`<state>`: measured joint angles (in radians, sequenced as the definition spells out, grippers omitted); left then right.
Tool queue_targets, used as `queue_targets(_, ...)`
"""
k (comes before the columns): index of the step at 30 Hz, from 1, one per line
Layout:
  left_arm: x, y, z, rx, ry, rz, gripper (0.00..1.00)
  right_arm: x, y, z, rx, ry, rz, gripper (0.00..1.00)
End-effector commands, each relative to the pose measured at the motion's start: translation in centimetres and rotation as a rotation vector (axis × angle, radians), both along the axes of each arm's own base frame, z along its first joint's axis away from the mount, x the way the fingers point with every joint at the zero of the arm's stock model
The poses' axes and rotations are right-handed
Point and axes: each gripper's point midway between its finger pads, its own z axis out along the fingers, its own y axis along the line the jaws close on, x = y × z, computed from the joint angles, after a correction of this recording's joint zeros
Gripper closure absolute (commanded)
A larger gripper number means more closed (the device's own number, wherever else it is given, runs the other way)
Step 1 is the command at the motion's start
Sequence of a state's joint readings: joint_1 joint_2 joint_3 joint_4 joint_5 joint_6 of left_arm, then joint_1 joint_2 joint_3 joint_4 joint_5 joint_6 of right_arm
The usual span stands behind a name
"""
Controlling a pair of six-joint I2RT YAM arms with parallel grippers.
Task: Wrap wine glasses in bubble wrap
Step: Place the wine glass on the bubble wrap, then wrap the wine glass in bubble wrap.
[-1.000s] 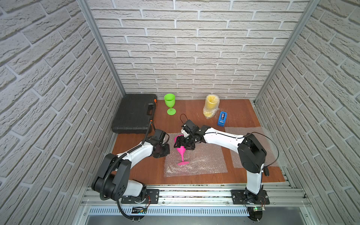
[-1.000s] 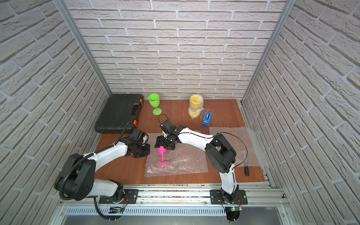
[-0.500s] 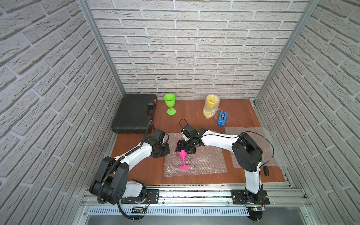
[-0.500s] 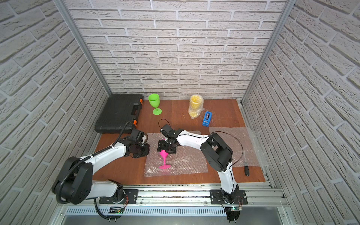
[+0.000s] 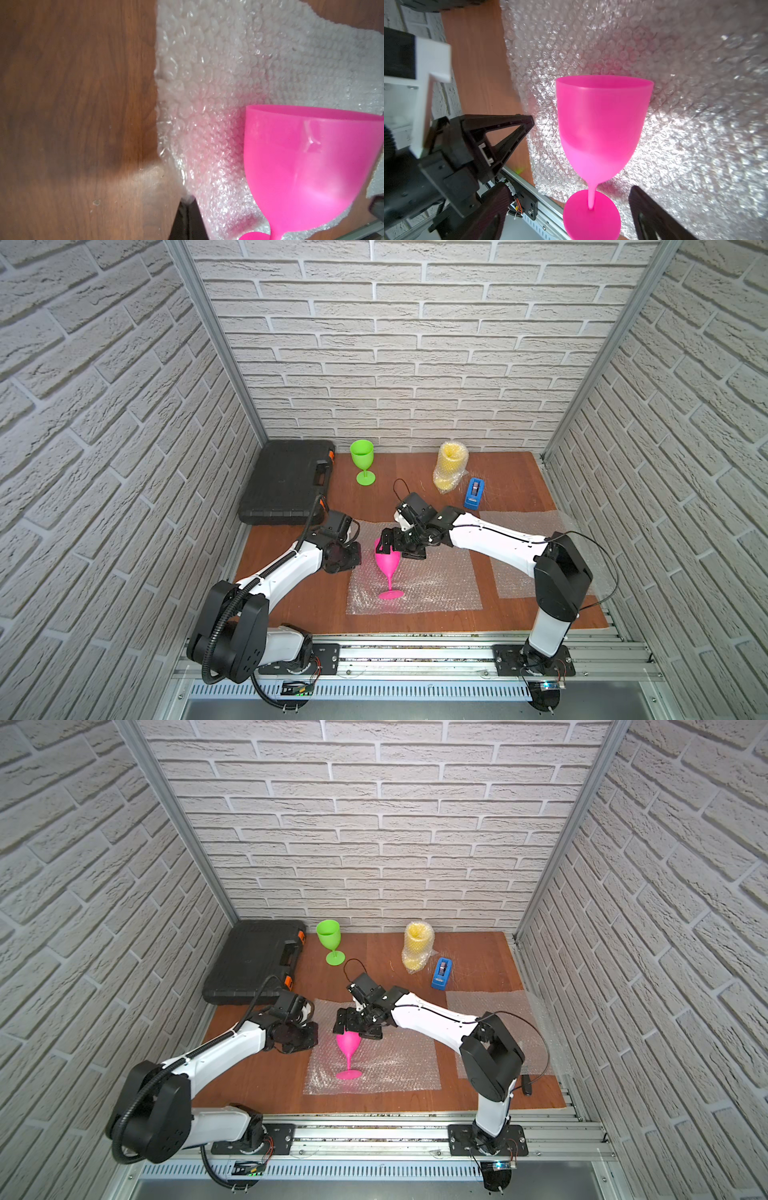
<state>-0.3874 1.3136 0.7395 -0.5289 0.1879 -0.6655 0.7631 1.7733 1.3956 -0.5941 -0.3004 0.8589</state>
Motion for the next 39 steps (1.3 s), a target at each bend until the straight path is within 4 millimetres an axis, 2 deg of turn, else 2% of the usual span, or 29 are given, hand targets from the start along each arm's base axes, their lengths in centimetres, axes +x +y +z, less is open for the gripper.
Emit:
queue_targets(1, 0.1, 0.1, 1.2, 0.003, -0.016, -0.008, 1.00, 0.1, -2.8, -0.4, -0.044, 0.003, -0.011, 0.12)
queue_targets(3, 0.2, 0.0, 1.6, -0.001, -0.021, -0.011, 1.00, 0.2, -4.3, -1.7, -0.074, 0.021, -0.026, 0.17)
queue_targets(6, 0.3, -0.2, 2.5, -0.008, -0.029, -0.017, 1.00, -0.1, -5.8, -4.2, -0.117, 0.055, -0.027, 0.32)
queue_targets(10, 0.6, -1.0, 4.1, -0.023, -0.060, -0.035, 1.00, -1.0, -5.3, -7.5, -0.079, 0.134, 0.017, 0.60)
queue_targets(13, 0.7, -1.9, 5.3, -0.038, -0.080, -0.053, 1.00, -1.2, -5.0, -9.1, -0.070, 0.168, 0.017, 0.69)
queue_targets(20, 1.3, -5.8, 7.3, -0.113, -0.107, -0.100, 1.00, -1.0, -5.7, -10.5, -0.092, 0.184, 0.003, 0.74)
queue_targets(27, 2.7, -11.9, 8.6, -0.227, -0.132, -0.177, 1.00, -1.1, -5.9, -10.3, -0.084, 0.176, 0.000, 0.77)
queue_targets(34, 3.3, -16.9, 8.1, -0.292, -0.120, -0.256, 1.00, -1.0, -5.7, -10.4, -0.063, 0.169, -0.001, 0.80)
queue_targets(39, 2.7, -19.0, 6.7, -0.321, -0.085, -0.301, 1.00, -0.6, -5.5, -9.6, -0.039, 0.135, -0.002, 0.81)
